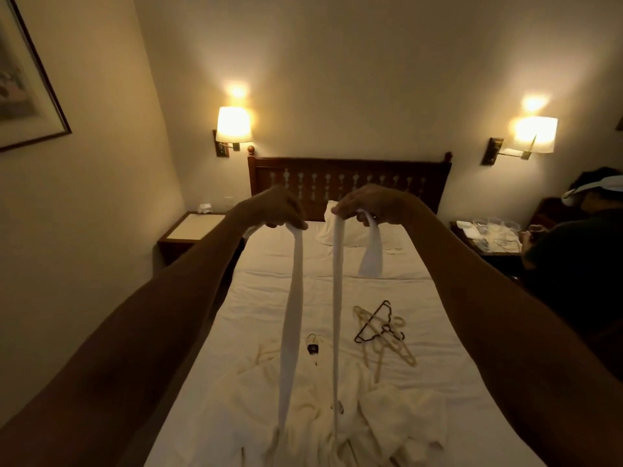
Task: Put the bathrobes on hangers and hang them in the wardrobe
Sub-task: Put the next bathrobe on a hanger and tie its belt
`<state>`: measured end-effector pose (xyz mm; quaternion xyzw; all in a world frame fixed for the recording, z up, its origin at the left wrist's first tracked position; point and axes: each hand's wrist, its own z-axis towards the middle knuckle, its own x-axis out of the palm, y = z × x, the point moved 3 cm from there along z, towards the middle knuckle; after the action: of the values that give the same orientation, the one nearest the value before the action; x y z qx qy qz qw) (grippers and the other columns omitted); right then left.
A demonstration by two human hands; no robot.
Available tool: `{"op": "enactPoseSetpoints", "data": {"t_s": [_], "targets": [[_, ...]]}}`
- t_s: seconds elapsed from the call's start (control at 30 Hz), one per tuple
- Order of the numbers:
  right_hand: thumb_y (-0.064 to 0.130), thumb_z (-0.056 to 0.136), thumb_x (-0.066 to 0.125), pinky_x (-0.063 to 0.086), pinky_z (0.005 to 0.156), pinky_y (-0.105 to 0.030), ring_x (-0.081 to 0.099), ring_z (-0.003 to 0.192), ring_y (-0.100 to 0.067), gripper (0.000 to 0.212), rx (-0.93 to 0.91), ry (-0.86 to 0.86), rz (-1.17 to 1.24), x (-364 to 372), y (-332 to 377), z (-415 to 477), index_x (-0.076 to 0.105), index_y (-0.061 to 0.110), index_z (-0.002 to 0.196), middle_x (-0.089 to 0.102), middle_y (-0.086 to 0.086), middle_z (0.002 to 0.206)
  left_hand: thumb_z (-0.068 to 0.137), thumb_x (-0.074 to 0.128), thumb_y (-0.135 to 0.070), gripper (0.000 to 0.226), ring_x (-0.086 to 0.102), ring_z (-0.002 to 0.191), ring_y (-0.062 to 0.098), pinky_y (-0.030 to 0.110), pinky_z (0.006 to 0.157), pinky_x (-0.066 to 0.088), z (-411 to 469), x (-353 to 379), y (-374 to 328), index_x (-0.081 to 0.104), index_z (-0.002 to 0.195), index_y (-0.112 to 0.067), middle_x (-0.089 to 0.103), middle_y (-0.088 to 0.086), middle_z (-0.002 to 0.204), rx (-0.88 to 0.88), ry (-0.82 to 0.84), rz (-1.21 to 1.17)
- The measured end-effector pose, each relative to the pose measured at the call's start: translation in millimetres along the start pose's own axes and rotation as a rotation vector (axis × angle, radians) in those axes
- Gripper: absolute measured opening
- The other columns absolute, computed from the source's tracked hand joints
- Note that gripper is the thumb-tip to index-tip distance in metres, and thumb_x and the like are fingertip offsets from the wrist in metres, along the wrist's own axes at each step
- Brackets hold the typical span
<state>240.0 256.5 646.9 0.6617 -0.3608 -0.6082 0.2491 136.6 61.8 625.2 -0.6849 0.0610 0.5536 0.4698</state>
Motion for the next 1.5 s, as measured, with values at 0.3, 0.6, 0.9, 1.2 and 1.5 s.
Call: {"op": "enactPoseSetpoints", "data": {"t_s": [0.3, 0.6, 0.9, 1.2, 1.5], "targets": [[0.025, 0.088, 0.069, 0.048, 0.06, -0.015, 0.059, 0.08, -0.011, 0.024, -0.225, -0.085, -0.119, -17, 43, -18, 0.074, 0.01, 0.107, 0.069, -0.001, 0.1, 0.082, 0.076, -0.013, 0.028, 0.06, 0.083, 0.01, 0.016, 0.065, 0.046, -15, -52, -27, 0.068, 0.109, -0.009, 0.065, -0.001, 0.099, -0.024, 0.154, 0.17], [0.028, 0.093, 0.063, 0.043, 0.067, -0.019, 0.057, 0.083, -0.011, 0.026, -0.333, -0.167, -0.111, -34, 70, -24, 0.073, 0.011, 0.11, 0.066, 0.004, 0.097, 0.076, 0.083, -0.018, 0.019, 0.063, 0.092, 0.015, 0.026, 0.069, 0.059, -27, -106, -43, 0.076, 0.093, -0.012, 0.067, 0.0, 0.1, 0.078, -0.099, 0.078], [0.028, 0.076, 0.081, 0.052, 0.078, -0.025, 0.057, 0.1, -0.019, 0.033, -0.444, -0.337, -0.301, -29, 84, -20, 0.065, 0.014, 0.101, 0.059, -0.004, 0.114, 0.072, 0.084, -0.006, 0.067, 0.065, 0.097, 0.02, 0.037, 0.076, 0.062, -23, -63, -23, 0.048, 0.128, -0.014, 0.056, 0.009, 0.119, 0.047, -0.369, -0.461], [0.019, 0.08, 0.078, 0.052, 0.076, -0.023, 0.064, 0.094, -0.021, 0.037, -0.6, -0.444, -0.265, -26, 97, -5, 0.063, 0.005, 0.111, 0.065, -0.009, 0.111, 0.089, 0.07, -0.013, 0.04, 0.065, 0.103, 0.028, 0.026, 0.063, 0.059, -16, -2, -6, 0.051, 0.123, -0.003, 0.061, 0.007, 0.111, -0.043, -0.443, -1.032], [0.009, 0.082, 0.074, 0.054, 0.083, -0.038, 0.067, 0.09, -0.029, 0.023, -0.648, -0.314, -0.123, -7, 67, 18, 0.071, -0.002, 0.102, 0.07, -0.014, 0.098, 0.097, 0.059, -0.029, 0.029, 0.063, 0.106, 0.029, 0.032, 0.073, 0.056, -10, 2, -7, 0.063, 0.123, -0.015, 0.063, 0.008, 0.116, -0.013, -0.343, -0.839]]}}
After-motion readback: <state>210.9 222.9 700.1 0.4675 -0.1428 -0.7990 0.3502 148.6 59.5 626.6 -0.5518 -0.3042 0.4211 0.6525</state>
